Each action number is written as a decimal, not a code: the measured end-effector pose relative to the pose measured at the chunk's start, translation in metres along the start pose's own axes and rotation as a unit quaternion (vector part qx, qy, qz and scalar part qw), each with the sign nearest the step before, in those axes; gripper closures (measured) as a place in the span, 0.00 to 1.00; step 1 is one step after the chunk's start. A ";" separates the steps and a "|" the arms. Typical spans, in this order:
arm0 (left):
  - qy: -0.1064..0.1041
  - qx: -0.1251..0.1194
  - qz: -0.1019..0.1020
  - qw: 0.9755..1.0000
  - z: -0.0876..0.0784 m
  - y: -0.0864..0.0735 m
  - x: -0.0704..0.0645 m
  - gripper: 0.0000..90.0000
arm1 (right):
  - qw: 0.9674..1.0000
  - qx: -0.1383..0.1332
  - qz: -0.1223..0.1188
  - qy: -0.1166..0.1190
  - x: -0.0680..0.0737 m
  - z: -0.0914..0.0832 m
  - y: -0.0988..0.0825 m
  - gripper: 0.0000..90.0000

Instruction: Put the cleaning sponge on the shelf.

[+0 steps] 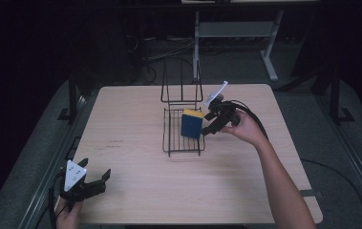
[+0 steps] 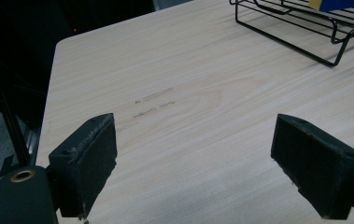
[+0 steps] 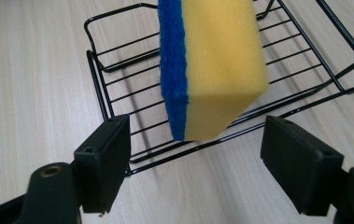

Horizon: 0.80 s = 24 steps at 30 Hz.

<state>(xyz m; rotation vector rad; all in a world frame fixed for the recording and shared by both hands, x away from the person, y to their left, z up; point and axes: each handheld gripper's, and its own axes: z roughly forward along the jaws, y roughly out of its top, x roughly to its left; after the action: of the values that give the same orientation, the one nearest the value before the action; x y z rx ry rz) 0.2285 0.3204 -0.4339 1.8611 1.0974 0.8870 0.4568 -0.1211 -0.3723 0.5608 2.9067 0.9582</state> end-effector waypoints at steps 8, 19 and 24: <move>0.000 0.000 0.001 1.000 0.000 0.000 -0.001 0.15 | 1.000 -0.001 0.004 -0.001 0.000 -0.004 -0.004 0.27; -0.001 0.000 0.001 1.000 0.000 0.001 -0.001 0.15 | 1.000 -0.001 0.008 -0.004 0.002 -0.009 -0.014 0.26; 0.000 0.000 0.000 1.000 0.000 0.000 -0.001 0.15 | 1.000 0.000 0.012 -0.007 0.003 -0.011 -0.019 0.25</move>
<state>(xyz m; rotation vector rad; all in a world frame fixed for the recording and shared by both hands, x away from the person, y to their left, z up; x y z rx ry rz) 0.2284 0.3190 -0.4340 1.8603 1.0968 0.8863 0.4467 -0.1402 -0.3740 0.6010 2.8941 0.9520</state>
